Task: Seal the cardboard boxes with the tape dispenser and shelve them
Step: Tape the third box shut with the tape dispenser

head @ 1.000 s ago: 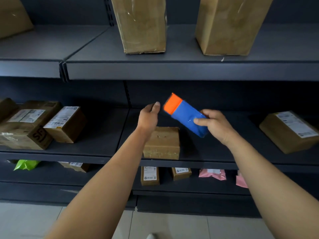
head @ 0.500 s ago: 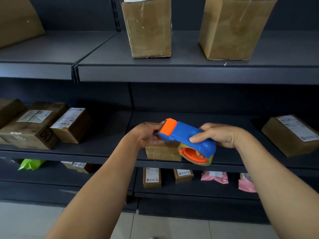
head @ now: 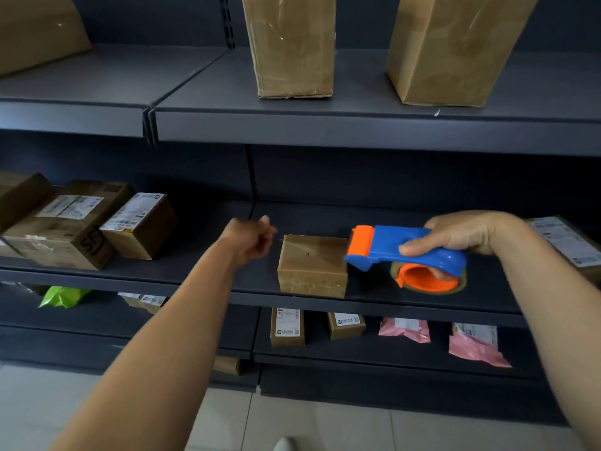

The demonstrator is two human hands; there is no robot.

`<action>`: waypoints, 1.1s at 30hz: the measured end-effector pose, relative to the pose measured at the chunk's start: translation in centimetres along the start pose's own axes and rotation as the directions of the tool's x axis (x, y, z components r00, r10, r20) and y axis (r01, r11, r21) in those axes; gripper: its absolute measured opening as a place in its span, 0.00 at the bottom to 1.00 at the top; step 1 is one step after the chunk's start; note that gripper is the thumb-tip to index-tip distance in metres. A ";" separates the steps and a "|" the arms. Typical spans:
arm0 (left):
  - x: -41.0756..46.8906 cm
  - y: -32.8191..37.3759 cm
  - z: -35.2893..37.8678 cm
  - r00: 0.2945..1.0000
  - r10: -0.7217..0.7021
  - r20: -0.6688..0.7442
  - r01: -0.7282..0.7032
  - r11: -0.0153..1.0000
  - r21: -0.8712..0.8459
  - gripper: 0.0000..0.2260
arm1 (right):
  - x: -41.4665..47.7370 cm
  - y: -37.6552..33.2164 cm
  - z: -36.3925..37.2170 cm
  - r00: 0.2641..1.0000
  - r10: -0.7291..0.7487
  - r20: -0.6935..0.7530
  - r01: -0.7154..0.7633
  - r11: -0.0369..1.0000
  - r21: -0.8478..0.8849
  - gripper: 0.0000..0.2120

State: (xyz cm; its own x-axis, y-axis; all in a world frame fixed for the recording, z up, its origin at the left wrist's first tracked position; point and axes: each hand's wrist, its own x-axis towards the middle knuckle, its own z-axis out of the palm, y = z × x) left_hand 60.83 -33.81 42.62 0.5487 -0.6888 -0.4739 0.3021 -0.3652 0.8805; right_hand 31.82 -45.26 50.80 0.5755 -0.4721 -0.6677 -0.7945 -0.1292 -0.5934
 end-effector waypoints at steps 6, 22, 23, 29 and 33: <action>0.1 -1.0 0.3 0.999 -0.038 0.033 0.040 0.997 -0.061 0.20 | 0.9 -1.6 -1.0 0.993 0.108 -0.040 -0.114 0.977 -0.181 0.26; 2.0 -2.7 1.3 0.993 0.002 -0.119 0.009 0.996 0.093 0.10 | 4.1 -3.3 -2.8 0.974 0.224 -0.039 -0.222 0.896 -0.384 0.26; 2.2 -2.8 1.3 0.993 -0.003 -0.119 0.016 0.994 0.107 0.11 | 4.5 -3.1 -2.9 0.973 0.228 -0.038 -0.225 0.894 -0.388 0.27; 3.1 -3.3 1.1 0.991 0.029 -0.131 0.000 0.977 0.214 0.08 | 6.2 -2.4 -3.3 0.969 0.244 -0.036 -0.238 0.886 -0.398 0.30; 3.6 -3.6 1.0 0.992 -0.006 -0.125 0.033 0.977 0.211 0.07 | 7.0 -2.1 -3.4 0.966 0.258 -0.020 -0.245 0.887 -0.392 0.26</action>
State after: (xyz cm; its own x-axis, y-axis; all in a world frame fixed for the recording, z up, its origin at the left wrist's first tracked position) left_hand 60.92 -35.61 37.79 0.6401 -0.6028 -0.4764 0.1486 -0.5113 0.8465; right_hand 36.87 -51.24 48.84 0.3473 -0.5064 -0.7893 -0.9213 -0.3412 -0.1865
